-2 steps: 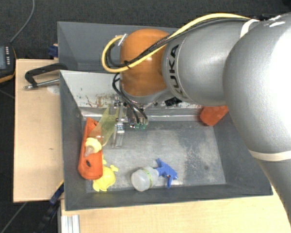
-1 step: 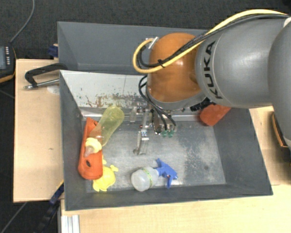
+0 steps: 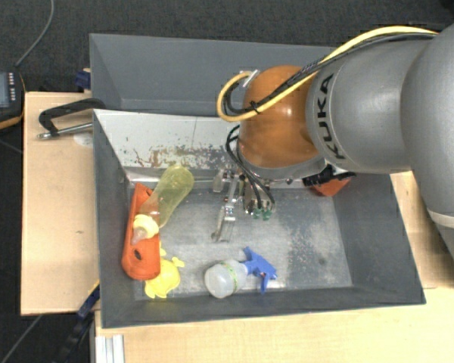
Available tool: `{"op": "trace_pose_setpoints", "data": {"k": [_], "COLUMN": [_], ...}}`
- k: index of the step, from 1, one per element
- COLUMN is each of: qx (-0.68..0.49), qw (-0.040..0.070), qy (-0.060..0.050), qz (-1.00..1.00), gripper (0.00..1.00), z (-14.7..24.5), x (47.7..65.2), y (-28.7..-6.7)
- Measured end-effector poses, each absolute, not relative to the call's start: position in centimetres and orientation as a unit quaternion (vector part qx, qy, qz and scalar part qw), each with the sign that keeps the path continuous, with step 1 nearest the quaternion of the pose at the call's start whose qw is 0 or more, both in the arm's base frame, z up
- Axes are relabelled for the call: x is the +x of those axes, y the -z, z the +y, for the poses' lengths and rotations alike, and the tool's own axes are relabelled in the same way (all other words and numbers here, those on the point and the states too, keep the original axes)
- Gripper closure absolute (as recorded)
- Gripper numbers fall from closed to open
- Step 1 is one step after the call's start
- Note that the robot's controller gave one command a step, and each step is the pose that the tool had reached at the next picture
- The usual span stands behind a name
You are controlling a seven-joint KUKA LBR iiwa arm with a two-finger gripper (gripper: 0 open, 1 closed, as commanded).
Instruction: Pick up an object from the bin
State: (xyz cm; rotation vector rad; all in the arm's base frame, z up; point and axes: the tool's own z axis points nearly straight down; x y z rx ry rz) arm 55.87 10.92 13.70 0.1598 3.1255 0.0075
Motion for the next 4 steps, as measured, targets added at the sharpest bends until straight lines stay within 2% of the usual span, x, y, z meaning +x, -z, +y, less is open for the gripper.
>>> {"op": "trace_pose_setpoints", "data": {"k": [1,2,3,4], "qx": [0.078,0.024,0.027,0.039], "qw": [-0.004,0.009,0.0,0.011], "qy": [-0.001,-0.003,0.001,-0.004], "qz": [0.997,1.0,1.0,0.999], "gripper": [0.0,0.0,0.0,0.0], "z": [9.1,4.1,2.3,5.1], "x": [54.9,55.1,53.0,51.3], "y": [-12.9,-10.8,-8.1,-7.6]}}
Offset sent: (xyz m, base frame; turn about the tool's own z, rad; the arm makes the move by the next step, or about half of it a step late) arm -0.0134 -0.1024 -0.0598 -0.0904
